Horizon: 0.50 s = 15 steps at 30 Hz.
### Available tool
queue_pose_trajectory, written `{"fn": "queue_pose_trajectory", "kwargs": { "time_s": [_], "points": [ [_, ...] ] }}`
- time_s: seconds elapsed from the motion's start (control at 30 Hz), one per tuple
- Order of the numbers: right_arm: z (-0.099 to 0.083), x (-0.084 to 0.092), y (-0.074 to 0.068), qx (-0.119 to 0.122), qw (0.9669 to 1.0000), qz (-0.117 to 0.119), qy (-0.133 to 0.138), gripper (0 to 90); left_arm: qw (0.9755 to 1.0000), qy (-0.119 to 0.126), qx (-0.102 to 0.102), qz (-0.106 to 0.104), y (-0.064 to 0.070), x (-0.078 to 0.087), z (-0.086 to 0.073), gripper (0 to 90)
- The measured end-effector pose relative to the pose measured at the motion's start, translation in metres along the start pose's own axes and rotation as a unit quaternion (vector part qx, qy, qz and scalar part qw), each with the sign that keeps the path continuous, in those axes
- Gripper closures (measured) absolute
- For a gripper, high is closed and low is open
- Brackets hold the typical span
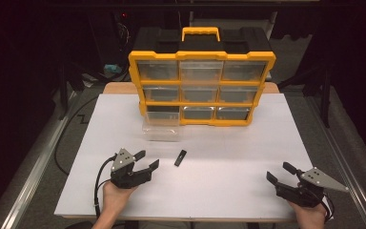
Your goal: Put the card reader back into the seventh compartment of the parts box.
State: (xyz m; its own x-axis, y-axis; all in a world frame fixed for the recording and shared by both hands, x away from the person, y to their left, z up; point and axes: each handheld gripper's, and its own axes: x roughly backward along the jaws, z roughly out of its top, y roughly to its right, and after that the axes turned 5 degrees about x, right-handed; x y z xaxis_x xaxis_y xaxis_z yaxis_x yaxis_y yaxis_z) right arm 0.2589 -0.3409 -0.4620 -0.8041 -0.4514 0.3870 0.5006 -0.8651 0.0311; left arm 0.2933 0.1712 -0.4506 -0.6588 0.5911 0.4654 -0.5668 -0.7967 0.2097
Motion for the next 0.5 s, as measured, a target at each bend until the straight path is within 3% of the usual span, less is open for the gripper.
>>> {"fn": "queue_pose_trajectory", "kwargs": {
  "time_s": [0.5],
  "points": [
    [0.0, 0.0, 0.0, -0.002, 1.0, 0.0, -0.001, 25.6, 0.9998, -0.005, -0.014, -0.013, 0.011, -0.014, 0.009, 36.0]
  ]
}}
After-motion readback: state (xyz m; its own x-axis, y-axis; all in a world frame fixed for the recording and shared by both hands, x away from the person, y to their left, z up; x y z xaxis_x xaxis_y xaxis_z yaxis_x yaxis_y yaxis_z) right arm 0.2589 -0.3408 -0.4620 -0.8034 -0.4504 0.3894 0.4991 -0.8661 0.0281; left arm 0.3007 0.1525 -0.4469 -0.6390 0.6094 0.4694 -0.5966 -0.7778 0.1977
